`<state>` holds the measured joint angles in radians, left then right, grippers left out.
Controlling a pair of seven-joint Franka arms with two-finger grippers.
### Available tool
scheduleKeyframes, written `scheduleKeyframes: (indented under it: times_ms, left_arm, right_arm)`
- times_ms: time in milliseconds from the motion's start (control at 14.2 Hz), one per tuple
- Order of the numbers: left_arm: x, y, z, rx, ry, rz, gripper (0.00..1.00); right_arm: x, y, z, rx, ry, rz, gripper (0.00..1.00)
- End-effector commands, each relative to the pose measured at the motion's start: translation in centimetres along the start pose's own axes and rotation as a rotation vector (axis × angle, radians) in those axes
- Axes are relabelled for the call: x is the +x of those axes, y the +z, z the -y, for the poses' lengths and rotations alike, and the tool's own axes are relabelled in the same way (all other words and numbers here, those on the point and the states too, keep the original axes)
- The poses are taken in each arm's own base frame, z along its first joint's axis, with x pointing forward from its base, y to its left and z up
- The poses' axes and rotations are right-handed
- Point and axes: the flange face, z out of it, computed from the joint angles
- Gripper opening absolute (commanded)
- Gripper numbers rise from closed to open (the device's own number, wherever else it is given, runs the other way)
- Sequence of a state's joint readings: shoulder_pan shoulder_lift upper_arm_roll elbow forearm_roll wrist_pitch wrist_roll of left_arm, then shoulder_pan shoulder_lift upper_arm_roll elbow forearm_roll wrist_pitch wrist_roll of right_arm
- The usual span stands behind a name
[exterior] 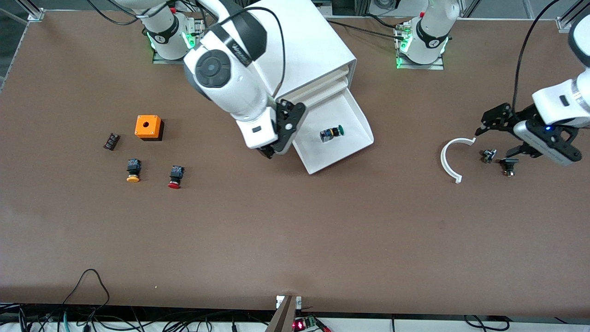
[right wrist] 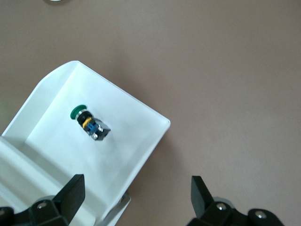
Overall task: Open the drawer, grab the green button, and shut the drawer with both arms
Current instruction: 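Withdraw the left gripper while the right gripper reaches into the drawer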
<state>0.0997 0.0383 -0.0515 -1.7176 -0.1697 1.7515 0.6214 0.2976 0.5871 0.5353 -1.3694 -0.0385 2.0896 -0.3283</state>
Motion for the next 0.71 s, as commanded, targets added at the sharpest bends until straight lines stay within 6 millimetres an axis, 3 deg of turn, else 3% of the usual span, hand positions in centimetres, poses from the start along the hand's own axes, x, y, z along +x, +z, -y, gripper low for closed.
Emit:
scheduleKeyframes:
  times_ms: [0,353,635]
  left_arm:
    - [-0.5,-3.5,-1.4,0.088,-0.051,0.098,1.0]
    - [-1.7,-4.7,-1.9,0.149,-0.165,0.131,1.0]
    - [-1.8,-4.5,-2.0,0.186,-0.226,0.148,1.0]
  right_arm:
    - [2.4,2.6,-0.3,-0.003,-0.07,-0.019,1.0]
    - [3.7,6.9,0.9,0.005,-0.165,-0.063,1.0]
    - [3.8,11.0,3.9,-0.035,-0.26,0.015,1.0]
